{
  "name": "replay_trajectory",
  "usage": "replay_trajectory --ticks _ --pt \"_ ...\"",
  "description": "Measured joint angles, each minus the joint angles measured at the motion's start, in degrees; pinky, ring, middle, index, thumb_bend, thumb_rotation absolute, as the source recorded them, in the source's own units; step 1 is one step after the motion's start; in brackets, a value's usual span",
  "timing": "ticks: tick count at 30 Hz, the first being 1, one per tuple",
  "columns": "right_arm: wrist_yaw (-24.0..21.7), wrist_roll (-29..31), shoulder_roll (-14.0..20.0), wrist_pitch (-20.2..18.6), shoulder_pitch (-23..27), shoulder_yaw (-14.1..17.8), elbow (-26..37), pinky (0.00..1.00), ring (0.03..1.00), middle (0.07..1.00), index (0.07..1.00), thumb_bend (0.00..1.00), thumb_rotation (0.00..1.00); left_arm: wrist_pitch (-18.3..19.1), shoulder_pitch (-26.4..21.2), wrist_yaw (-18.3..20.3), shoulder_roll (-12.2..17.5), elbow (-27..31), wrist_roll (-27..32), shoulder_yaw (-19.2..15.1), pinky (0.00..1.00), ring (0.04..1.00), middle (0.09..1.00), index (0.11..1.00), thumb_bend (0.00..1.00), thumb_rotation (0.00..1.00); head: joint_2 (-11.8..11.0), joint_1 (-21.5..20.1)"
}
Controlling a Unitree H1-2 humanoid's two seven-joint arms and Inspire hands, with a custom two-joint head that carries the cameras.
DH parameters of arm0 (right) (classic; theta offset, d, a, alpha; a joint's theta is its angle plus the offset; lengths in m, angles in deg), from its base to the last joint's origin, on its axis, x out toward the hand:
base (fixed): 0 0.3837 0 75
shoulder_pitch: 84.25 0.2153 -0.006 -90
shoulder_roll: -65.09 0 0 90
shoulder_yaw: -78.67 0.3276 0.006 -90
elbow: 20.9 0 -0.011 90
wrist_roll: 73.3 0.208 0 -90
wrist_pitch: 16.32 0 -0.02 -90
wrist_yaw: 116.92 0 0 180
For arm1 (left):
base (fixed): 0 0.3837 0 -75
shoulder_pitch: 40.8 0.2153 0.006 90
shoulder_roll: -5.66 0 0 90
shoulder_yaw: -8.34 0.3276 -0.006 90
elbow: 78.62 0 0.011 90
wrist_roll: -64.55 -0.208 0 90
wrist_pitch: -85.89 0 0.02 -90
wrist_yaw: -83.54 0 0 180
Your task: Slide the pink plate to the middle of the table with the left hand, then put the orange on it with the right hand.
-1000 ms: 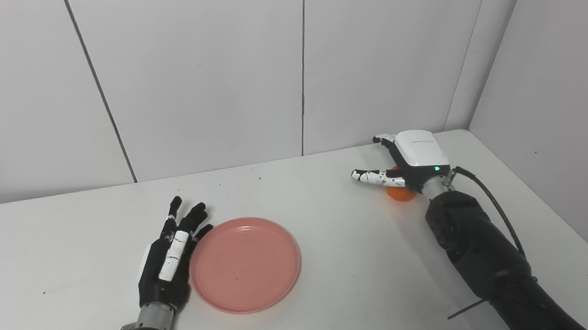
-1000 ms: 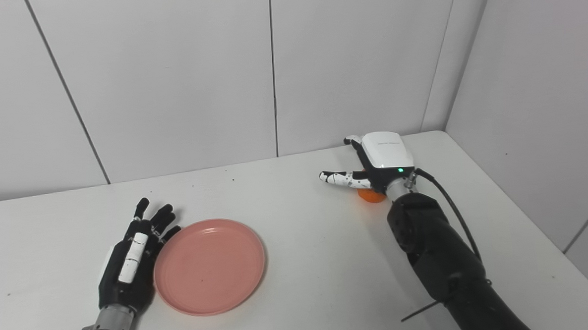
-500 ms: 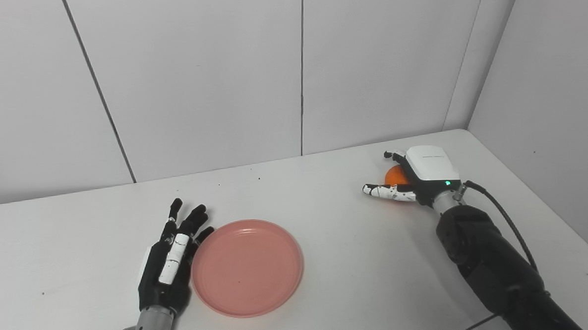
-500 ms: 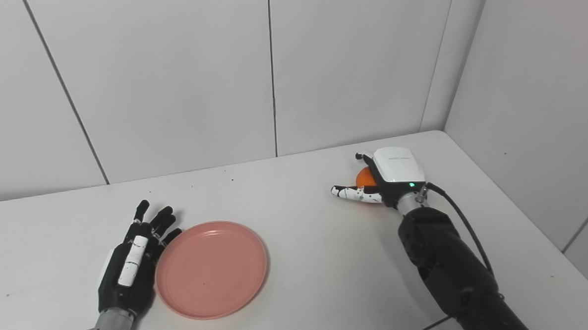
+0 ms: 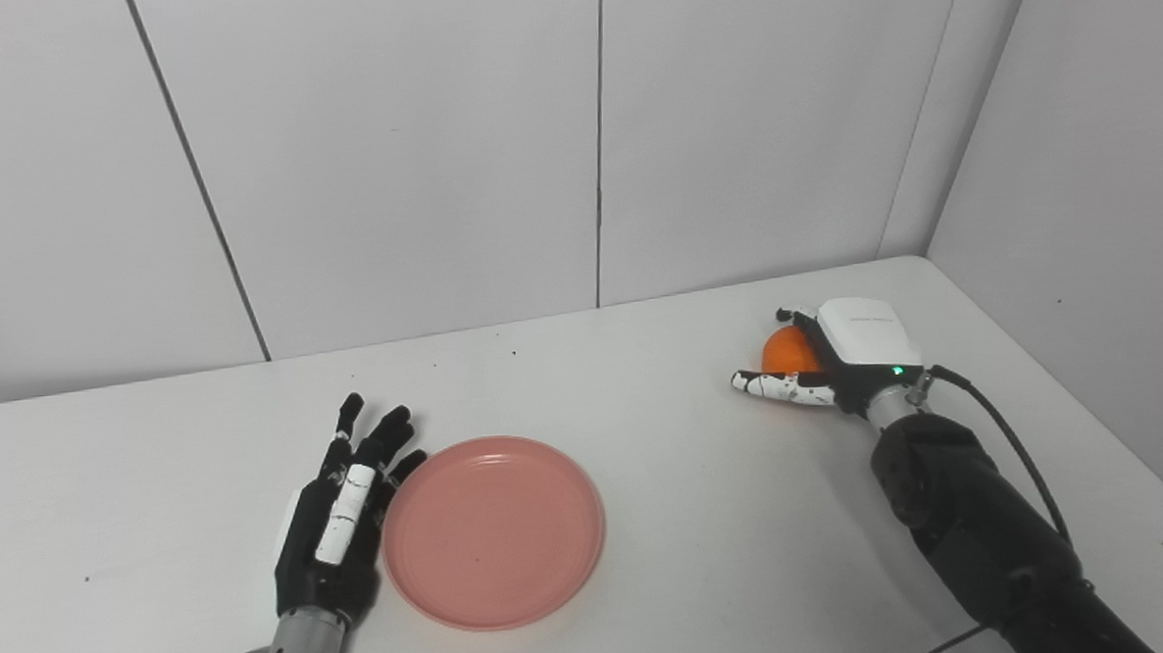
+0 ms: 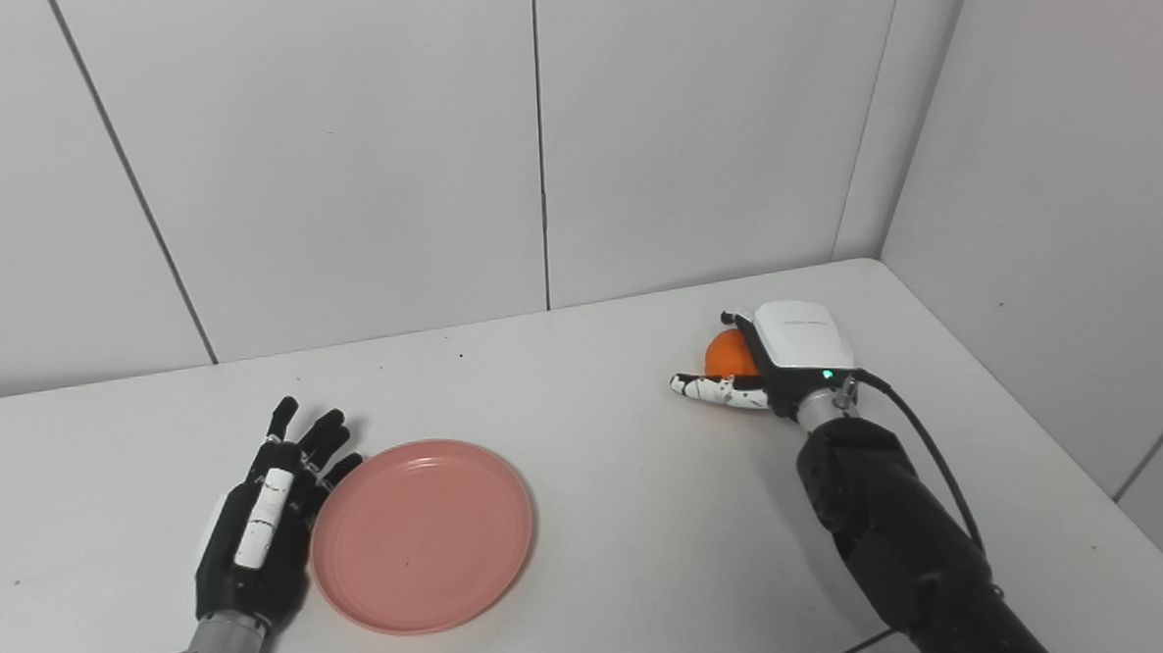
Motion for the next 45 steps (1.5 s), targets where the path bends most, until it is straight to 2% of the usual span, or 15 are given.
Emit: replay_trajectory --ticks 1,3,6,8,9,11,12,14,17,19,23,38,45 --pt "0.8 0.3 0.0 0.0 0.0 0.0 -0.5 0.63 0.687 0.738 0.779 0.78 0.92 0.1 0.1 0.0 0.0 0.2 0.0 0.0 0.84 0.904 0.850 0.992 0.84 0.56 0.0 0.0" --pt "2.2 0.7 0.0 0.1 0.1 -0.1 -1.4 0.52 0.616 0.698 0.760 0.76 0.90 0.4 0.3 0.0 0.0 0.5 0.0 -0.1 0.84 0.904 0.847 0.990 0.85 0.56 0.1 0.1" --pt "4.7 1.6 0.0 1.0 0.2 -0.4 -2.8 0.41 0.523 0.631 0.718 0.74 0.86 0.5 0.4 0.0 0.0 0.8 0.0 0.0 0.85 0.904 0.844 0.988 0.86 0.55 0.1 0.1" --pt "6.0 2.6 0.0 1.8 0.3 -0.5 -3.3 0.35 0.446 0.564 0.649 0.72 0.80 0.6 0.4 0.0 0.0 0.8 0.0 0.0 0.85 0.902 0.842 0.986 0.86 0.55 0.2 0.0" --pt "6.6 3.1 0.0 2.4 0.3 -0.5 -3.3 0.32 0.406 0.522 0.598 0.70 0.72 0.6 0.4 0.0 0.0 0.8 0.0 0.0 0.85 0.902 0.843 0.988 0.86 0.55 0.2 0.0" --pt "7.5 3.8 -0.1 2.9 0.3 -0.5 -3.2 0.31 0.390 0.504 0.575 0.69 0.67 0.6 0.4 0.0 0.0 0.8 0.1 0.0 0.85 0.903 0.843 0.989 0.86 0.55 0.2 0.0" --pt "7.7 4.2 -0.1 3.0 0.3 -0.6 -3.2 0.28 0.363 0.473 0.541 0.67 0.59 0.6 0.4 0.0 0.0 0.8 0.5 0.0 0.85 0.903 0.845 0.991 0.86 0.55 0.2 0.0" --pt "8.7 4.5 -0.2 3.0 0.3 -0.7 -3.2 0.26 0.337 0.445 0.512 0.64 0.53 0.6 0.4 0.0 0.0 0.8 0.7 0.0 0.85 0.903 0.847 0.993 0.86 0.55 0.2 0.0" --pt "9.4 5.0 -0.2 3.0 0.3 -1.0 -3.2 0.24 0.307 0.413 0.484 0.61 0.53 0.7 0.5 0.0 0.0 0.9 0.7 0.0 0.84 0.901 0.846 0.992 0.85 0.55 0.4 0.2" --pt "9.5 5.3 -0.2 3.1 0.2 -1.2 -3.1 0.20 0.266 0.373 0.462 0.59 0.48 0.8 0.6 0.0 0.0 1.2 0.7 0.1 0.85 0.907 0.845 0.991 0.85 0.55 0.4 0.2" --pt "9.9 5.7 -0.2 3.7 0.2 -1.5 -3.1 0.18 0.249 0.357 0.456 0.58 0.46 0.9 0.8 0.0 0.0 1.4 0.7 0.1 0.85 0.910 0.853 0.993 0.85 0.55 0.4 0.1" --pt "9.3 6.6 0.6 4.3 0.0 -2.9 -1.4 0.22 0.298 0.408 0.505 0.61 0.59 1.0 0.8 0.0 -0.1 1.3 0.7 0.2 0.85 0.907 0.867 0.996 0.87 0.55 0.3 0.5" --pt "9.2 6.5 1.4 4.3 0.1 -3.0 1.3 0.22 0.301 0.413 0.502 0.63 0.58 1.0 0.8 0.0 -0.2 1.3 0.7 0.3 0.86 0.911 0.876 1.000 0.86 0.55 0.2 0.8"
